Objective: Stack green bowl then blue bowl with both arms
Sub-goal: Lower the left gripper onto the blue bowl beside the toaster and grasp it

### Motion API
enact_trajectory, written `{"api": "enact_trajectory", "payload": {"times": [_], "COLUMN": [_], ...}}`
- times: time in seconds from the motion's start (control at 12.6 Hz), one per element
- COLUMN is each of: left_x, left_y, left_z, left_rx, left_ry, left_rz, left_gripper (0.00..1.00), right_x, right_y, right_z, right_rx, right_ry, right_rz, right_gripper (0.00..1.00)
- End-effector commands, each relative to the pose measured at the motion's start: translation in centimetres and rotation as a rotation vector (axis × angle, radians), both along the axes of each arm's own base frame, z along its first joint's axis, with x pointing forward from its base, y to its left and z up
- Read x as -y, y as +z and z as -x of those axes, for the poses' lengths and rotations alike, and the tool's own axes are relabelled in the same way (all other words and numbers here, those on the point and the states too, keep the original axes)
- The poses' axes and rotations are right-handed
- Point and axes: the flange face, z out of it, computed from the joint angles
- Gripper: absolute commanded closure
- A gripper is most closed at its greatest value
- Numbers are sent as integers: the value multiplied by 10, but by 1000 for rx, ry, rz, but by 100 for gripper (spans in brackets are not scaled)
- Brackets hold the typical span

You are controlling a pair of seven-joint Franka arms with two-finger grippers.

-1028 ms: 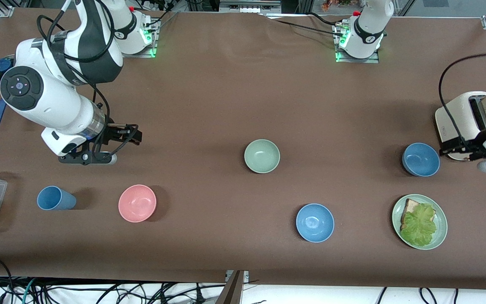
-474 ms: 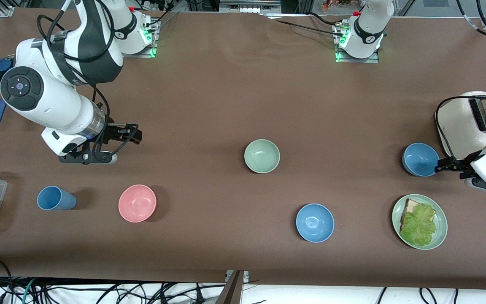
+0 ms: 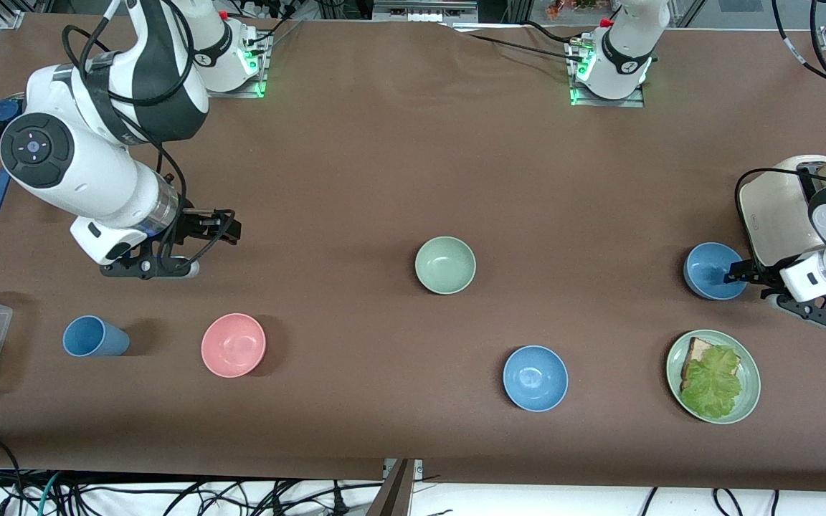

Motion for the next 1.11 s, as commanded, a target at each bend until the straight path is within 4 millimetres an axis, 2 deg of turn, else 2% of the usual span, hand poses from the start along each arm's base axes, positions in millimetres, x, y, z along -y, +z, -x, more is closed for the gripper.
{"api": "enact_trajectory", "payload": {"times": [0.0,0.08,0.24,0.63,0.79,1.03], "left_x": [-5,-5,-4,0,9,53], "left_y": [-9,-12,-15,-3,23,70], "left_z": [3,2,4,-3,-10,-20], "left_rx": [16,15,8,24,38,24], "left_ry": [-86,-99,-119,-131,-136,-141], "left_rz": [6,8,16,10,2,-9], "left_gripper": [67,72,100,100,100,99], "right_x": [0,0,-1,-3,-3,-2], "right_y": [4,4,4,4,4,4], "right_z": [6,6,6,7,7,6], "right_rx": [-7,-6,-6,-6,-6,-6], "right_ry": [18,18,20,21,23,21], "right_rz": [-4,-2,-2,-2,-2,-2], "right_gripper": [1,1,1,1,1,1]}}
